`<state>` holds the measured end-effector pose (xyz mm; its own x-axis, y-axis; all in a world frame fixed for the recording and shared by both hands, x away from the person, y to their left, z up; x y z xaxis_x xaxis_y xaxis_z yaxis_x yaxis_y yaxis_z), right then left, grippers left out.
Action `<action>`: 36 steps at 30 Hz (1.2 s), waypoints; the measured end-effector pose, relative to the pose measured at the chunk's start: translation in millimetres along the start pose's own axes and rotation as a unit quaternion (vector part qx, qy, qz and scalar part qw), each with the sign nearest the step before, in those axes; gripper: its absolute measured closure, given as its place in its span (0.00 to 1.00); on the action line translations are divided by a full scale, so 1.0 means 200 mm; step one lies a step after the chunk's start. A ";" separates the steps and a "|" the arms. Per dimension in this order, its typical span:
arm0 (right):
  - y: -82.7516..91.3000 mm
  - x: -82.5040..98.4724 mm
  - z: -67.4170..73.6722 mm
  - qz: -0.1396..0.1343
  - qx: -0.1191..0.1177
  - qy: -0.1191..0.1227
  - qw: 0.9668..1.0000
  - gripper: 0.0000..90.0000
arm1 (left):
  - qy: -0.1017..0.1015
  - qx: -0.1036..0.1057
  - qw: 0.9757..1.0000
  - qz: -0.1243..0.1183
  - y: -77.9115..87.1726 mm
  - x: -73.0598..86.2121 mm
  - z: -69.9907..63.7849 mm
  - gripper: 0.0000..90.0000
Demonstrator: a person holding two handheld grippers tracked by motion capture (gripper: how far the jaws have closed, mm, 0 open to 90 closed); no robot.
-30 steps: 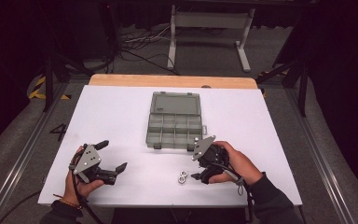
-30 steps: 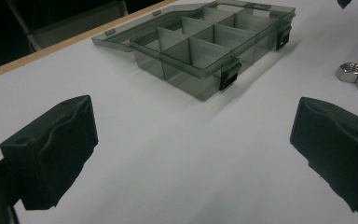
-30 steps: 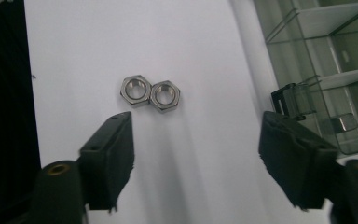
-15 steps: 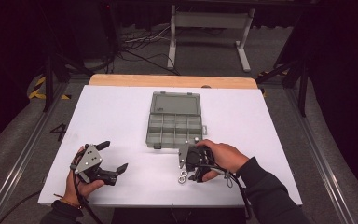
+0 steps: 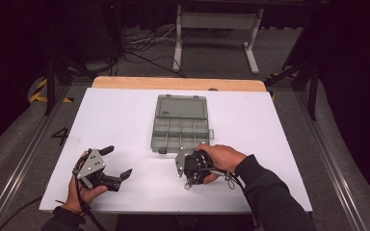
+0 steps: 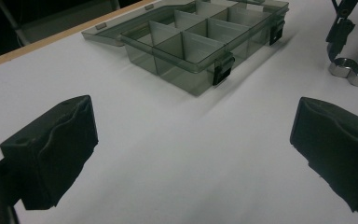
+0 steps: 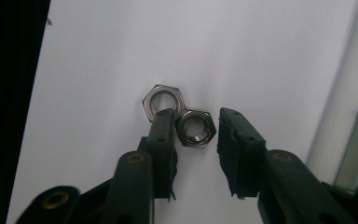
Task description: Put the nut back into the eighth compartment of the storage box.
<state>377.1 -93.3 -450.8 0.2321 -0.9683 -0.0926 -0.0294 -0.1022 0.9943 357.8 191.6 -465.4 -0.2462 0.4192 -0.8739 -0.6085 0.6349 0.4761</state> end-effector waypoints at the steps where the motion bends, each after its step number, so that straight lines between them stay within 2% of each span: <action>1: 0.00 0.00 0.00 0.002 -0.003 0.001 1.000 0.76 | 0.000 0.000 1.000 0.000 0.00 0.00 0.00 0.02; 3: 0.00 0.01 -0.01 0.013 0.001 0.000 1.000 0.70 | 0.000 0.001 1.000 0.001 0.00 0.00 0.00 0.02; 7: 0.00 0.02 -0.01 0.010 -0.008 0.002 1.000 0.69 | -0.001 0.002 1.000 0.004 -0.01 0.00 0.00 0.02; 10: 0.00 0.02 0.00 0.026 -0.013 0.016 0.999 0.69 | -0.003 0.005 1.000 0.007 -0.01 0.00 0.00 0.02; 13: -0.01 0.02 -0.02 0.032 -0.008 0.011 0.999 0.68 | -0.001 0.005 1.000 0.007 -0.01 0.00 0.00 0.02; 18: -0.05 0.01 -0.03 0.049 -0.011 0.020 0.999 0.66 | -0.002 0.006 1.000 0.009 -0.01 0.00 -0.01 0.02; 20: -0.05 0.00 -0.03 0.040 -0.009 0.022 0.999 0.69 | -0.002 0.007 1.000 0.009 -0.01 0.01 -0.01 0.02; 23: -0.05 0.00 -0.03 0.034 -0.020 0.026 0.999 0.74 | -0.002 0.007 1.000 0.011 -0.02 0.01 0.00 0.02; 27: -0.05 0.01 -0.03 0.028 -0.028 0.018 0.999 0.78 | -0.003 0.007 1.000 0.013 -0.02 0.01 -0.01 0.02; 32: -0.04 0.03 -0.02 0.018 -0.031 0.015 0.999 0.78 | -0.001 0.007 1.000 0.013 -0.02 0.01 -0.01 0.02; 36: 0.00 0.05 -0.02 -0.002 -0.021 0.005 1.000 0.78 | -0.003 0.006 1.000 0.013 -0.02 0.01 -0.01 0.02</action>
<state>382.4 -101.8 -451.5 0.2424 -0.9655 -0.0956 0.0130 -0.0953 0.9954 358.8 189.1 -468.4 -0.2586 0.4395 -0.8602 -0.5927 0.6310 0.5006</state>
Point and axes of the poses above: each handheld gripper's, and its own axes: y roughly backward along the jaws, x roughly out of its underside, z roughly to its left, the point moved 4 cm from there along -y, roughly forward along the jaws, and after that the axes turned 5 degrees about z, right-handed, at the moved point
